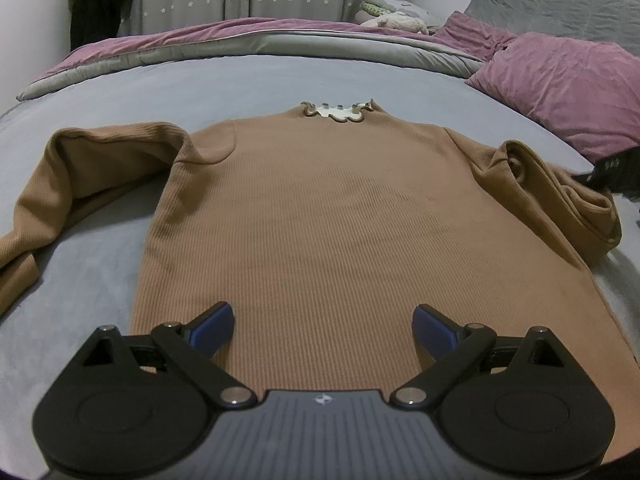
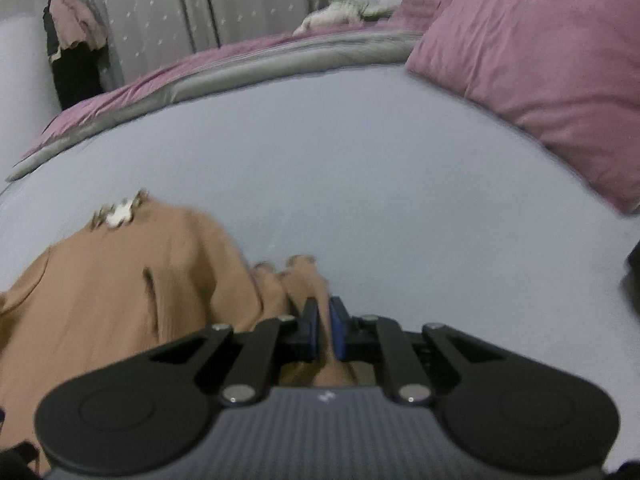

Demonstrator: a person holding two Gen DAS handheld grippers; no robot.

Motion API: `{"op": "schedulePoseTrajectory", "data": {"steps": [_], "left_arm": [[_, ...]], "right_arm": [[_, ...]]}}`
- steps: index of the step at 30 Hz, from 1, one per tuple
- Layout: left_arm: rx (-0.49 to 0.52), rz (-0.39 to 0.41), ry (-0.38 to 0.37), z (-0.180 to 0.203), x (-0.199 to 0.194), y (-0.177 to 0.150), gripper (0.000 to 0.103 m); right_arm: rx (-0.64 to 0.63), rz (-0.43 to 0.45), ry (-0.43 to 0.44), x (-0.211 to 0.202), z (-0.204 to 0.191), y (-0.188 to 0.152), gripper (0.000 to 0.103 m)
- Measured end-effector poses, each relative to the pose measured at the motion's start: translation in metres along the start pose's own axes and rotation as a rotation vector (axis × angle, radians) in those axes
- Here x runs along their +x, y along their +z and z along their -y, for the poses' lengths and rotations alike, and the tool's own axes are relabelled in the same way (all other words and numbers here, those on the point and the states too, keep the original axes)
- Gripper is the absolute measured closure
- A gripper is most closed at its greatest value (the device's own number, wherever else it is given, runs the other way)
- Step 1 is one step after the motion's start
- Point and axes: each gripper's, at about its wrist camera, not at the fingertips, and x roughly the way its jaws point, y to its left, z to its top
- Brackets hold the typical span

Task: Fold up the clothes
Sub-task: 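Pull the sleeve outward away from the sweater body with the right gripper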

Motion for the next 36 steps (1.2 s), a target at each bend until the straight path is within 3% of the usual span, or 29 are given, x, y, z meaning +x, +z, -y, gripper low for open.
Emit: {"op": "schedulePoseTrajectory", "data": {"steps": [13, 19, 26, 28, 30, 36], "left_arm": [[-0.005, 0.004, -0.009, 0.000, -0.001, 0.000, 0.006], [0.008, 0.028, -0.103, 0.006, -0.006, 0.004, 0.007], [0.154, 0.103, -0.220, 0.046, -0.002, 0.028, 0.014], [0.211, 0.117, -0.235, 0.063, 0.010, 0.042, 0.017], [0.248, 0.141, -0.250, 0.082, 0.022, 0.061, 0.026], [0.289, 0.193, -0.398, 0.129, 0.064, 0.100, 0.027]], "right_arm": [[0.053, 0.294, -0.192, -0.040, 0.039, 0.059, 0.095], [0.111, 0.374, -0.274, -0.039, 0.075, 0.079, 0.095], [0.168, 0.369, -0.261, -0.006, 0.125, 0.079, 0.095], [0.185, 0.366, -0.252, 0.004, 0.139, 0.077, 0.095], [0.213, 0.374, -0.226, 0.012, 0.153, 0.074, 0.095], [0.210, 0.449, -0.173, 0.022, 0.175, 0.066, 0.095]]}}
